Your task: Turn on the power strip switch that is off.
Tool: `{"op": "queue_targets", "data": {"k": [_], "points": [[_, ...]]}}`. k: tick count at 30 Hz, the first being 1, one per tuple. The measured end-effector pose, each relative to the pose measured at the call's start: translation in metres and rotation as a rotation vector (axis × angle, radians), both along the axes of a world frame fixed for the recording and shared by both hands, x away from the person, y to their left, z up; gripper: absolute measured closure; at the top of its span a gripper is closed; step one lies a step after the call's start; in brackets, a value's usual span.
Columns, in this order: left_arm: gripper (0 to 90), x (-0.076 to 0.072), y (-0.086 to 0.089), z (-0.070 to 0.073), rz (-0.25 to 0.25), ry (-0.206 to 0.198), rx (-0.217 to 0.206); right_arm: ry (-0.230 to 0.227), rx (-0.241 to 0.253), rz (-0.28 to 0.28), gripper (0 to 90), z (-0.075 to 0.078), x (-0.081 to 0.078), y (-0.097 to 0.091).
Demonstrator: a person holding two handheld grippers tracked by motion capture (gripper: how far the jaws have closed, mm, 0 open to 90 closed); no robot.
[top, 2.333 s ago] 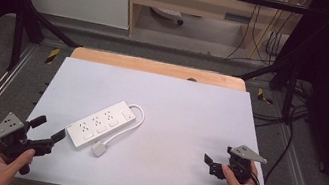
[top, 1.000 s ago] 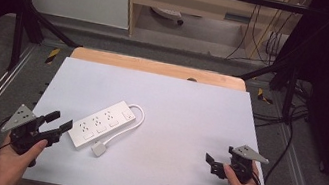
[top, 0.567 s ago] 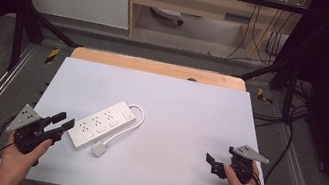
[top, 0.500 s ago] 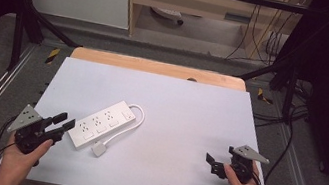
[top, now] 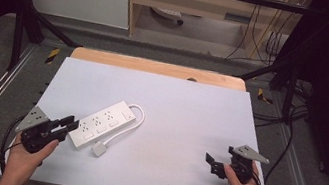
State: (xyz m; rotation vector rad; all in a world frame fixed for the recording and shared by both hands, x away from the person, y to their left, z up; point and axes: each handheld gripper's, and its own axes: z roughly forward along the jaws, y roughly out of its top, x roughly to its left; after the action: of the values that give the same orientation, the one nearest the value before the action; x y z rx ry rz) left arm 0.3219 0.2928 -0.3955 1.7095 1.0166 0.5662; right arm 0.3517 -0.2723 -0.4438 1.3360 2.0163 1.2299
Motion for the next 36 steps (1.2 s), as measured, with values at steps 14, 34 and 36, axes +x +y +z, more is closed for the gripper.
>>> {"op": "queue_targets", "data": {"k": [14,34,36], "points": [[79.2,0.007,-0.003,-0.009,-0.025,0.031,0.0,-0.002,-0.002,0.0,4.2,0.0,0.0,0.0],[89.8,0.012,-0.003,-0.016,-0.058,0.064,0.034,0.002,-0.002,0.001,4.2,0.0,0.0,0.0],[89.8,0.013,-0.004,-0.017,-0.06,0.07,0.036,0.002,-0.001,-0.001,4.2,0.0,0.0,0.0]]}}
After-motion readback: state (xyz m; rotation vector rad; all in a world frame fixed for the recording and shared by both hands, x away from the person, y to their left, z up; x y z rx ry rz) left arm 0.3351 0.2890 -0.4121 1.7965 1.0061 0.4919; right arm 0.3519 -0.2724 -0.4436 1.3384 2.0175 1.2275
